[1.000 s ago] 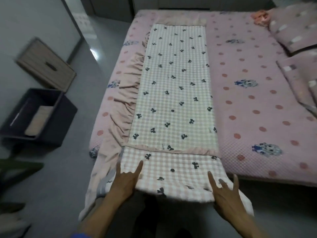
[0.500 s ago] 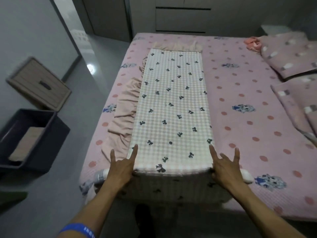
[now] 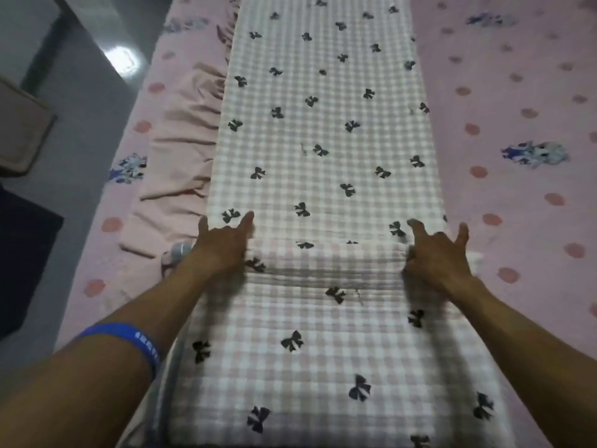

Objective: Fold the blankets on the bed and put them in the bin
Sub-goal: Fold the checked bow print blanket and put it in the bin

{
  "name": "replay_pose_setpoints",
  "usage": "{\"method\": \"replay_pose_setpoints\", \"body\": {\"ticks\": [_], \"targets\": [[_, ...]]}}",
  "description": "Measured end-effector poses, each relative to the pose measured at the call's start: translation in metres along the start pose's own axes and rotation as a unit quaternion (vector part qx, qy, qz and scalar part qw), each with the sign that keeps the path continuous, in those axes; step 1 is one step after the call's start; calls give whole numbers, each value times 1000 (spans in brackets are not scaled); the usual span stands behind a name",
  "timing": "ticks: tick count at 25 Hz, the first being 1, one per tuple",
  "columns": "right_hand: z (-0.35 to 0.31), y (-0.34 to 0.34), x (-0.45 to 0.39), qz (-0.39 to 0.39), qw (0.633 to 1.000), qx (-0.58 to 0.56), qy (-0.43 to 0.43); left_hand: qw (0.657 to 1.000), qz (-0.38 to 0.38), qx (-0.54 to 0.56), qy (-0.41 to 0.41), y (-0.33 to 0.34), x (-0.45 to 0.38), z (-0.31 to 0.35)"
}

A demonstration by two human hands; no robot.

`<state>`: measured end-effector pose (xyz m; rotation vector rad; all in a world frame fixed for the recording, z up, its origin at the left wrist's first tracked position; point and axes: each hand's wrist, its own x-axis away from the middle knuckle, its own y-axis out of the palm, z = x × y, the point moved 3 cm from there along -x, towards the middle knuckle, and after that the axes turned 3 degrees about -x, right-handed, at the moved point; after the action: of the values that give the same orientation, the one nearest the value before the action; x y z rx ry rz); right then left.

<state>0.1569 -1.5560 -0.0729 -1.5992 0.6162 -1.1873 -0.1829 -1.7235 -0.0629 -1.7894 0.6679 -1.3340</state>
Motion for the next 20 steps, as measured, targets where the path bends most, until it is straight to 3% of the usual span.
{"method": "replay_pose_setpoints", "body": {"ticks": [3, 7, 9, 13, 16, 20], "targets": [[1, 30, -24, -1, 1000, -20, 8, 999, -37, 13, -9, 26, -36, 2], [-3, 43, -9, 117, 993, 0, 5, 986, 134, -3, -96, 31, -16, 32], [-20, 50, 35, 152, 987, -27, -47, 978, 189, 45, -76, 47, 35, 67], [-56, 97, 178, 125, 977, -31, -171, 988, 122, 90, -6, 128, 173, 117], [-41, 136, 234, 78, 986, 4, -145, 992, 81, 94, -26, 167, 213, 112], [-30, 157, 263, 58, 985, 55, -154, 987, 131, 77, 44, 176, 218, 102]]}}
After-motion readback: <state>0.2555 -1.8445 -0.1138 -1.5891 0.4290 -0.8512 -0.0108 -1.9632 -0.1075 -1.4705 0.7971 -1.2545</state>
